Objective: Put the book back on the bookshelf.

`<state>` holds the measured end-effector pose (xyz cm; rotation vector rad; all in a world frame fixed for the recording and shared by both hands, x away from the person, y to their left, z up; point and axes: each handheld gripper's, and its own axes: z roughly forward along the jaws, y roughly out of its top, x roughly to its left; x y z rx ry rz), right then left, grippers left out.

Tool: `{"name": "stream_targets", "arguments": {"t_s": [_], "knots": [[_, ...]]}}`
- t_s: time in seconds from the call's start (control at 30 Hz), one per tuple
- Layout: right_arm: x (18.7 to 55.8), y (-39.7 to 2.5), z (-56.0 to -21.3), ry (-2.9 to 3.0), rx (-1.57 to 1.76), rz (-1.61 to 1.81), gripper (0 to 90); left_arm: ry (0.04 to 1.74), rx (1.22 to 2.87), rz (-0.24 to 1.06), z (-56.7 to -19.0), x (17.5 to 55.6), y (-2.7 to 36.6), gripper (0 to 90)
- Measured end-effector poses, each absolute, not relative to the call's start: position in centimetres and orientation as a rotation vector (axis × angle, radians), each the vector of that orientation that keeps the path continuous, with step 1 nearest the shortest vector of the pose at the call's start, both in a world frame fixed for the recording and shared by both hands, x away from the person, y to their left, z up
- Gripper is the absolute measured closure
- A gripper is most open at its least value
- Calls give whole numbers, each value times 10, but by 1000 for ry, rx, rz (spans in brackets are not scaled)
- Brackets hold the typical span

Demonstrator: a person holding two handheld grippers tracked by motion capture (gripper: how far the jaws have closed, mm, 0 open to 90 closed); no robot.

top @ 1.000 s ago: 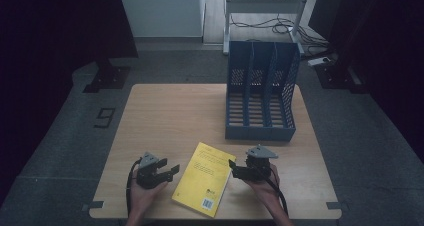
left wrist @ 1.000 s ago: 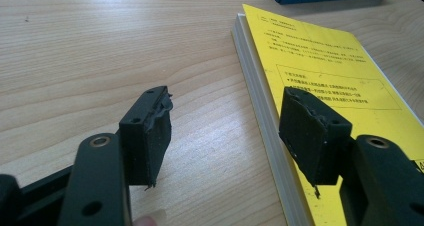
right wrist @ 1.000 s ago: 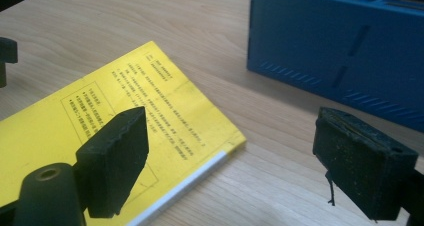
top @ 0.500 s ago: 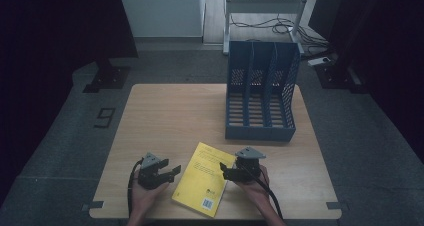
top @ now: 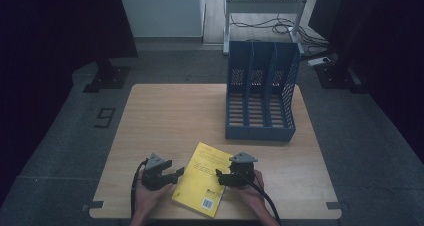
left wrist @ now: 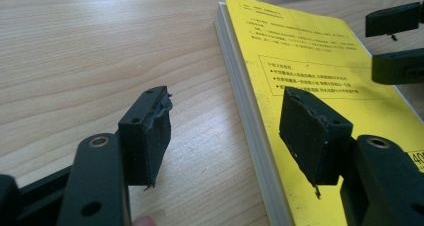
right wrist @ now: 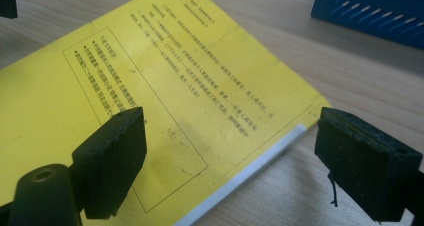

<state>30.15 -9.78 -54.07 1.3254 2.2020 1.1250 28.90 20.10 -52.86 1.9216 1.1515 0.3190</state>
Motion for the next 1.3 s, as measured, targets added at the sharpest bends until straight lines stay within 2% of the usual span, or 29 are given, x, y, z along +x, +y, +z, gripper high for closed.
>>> {"name": "stream_targets", "arguments": {"t_s": [0.8,1.3], "knots": [[307,-98,-550,2234,1426,1145,92,1117,1958,274,-537,289,183,373],[311,-97,-550,2254,1386,1167,112,1130,1975,237,-544,293,170,354]]}}
